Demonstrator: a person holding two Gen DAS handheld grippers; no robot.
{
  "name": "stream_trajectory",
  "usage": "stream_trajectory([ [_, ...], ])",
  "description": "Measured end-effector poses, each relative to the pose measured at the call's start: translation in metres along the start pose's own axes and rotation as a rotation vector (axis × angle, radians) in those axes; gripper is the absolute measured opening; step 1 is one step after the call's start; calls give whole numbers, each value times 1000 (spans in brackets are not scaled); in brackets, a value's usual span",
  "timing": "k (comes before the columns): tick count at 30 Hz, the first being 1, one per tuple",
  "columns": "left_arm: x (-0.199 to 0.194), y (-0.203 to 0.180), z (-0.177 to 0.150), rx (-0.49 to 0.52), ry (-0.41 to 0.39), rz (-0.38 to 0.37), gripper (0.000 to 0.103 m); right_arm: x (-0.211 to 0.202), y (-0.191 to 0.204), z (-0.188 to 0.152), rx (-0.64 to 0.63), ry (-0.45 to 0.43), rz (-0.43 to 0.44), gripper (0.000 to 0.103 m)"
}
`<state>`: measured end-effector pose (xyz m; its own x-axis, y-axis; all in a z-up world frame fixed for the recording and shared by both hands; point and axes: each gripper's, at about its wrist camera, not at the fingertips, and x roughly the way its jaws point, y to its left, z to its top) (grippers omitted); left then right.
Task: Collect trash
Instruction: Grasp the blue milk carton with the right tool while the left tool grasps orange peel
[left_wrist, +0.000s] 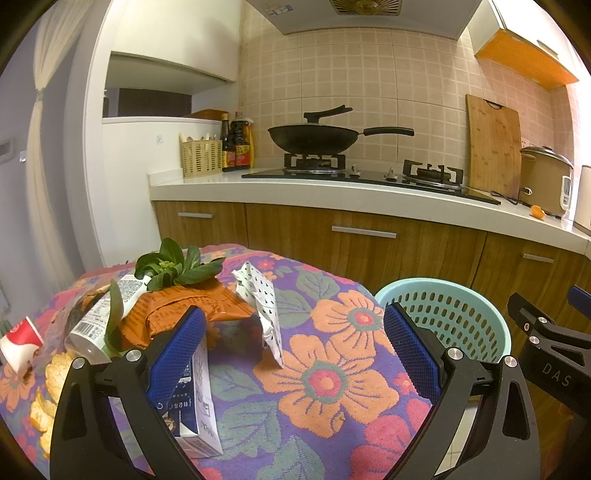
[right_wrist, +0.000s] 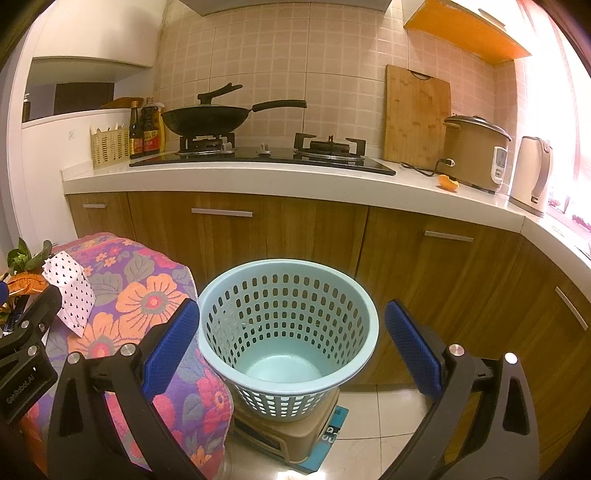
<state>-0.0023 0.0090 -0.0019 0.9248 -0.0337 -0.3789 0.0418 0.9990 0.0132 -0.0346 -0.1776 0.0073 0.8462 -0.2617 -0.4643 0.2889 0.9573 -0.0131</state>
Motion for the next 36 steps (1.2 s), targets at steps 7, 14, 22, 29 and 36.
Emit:
stream_trajectory([
  [7,0,-2,1,0,-4,6,94,0,-1,1,-2,1,3,95],
  [14,-3,-4,3,-8,-14,2,94,-2,2,-1,-12,0,8,95],
  [22,-25,11,5,-53,-37,8,94,-2,5,-1,-1,1,29,95],
  [29,-66,52,5,-103,-70,92,94,-12,36,1,-37,-13,135,95],
  [36,-98,131,-22,-198,-12,313,94,-32,98,-18,-152,20,393,87],
])
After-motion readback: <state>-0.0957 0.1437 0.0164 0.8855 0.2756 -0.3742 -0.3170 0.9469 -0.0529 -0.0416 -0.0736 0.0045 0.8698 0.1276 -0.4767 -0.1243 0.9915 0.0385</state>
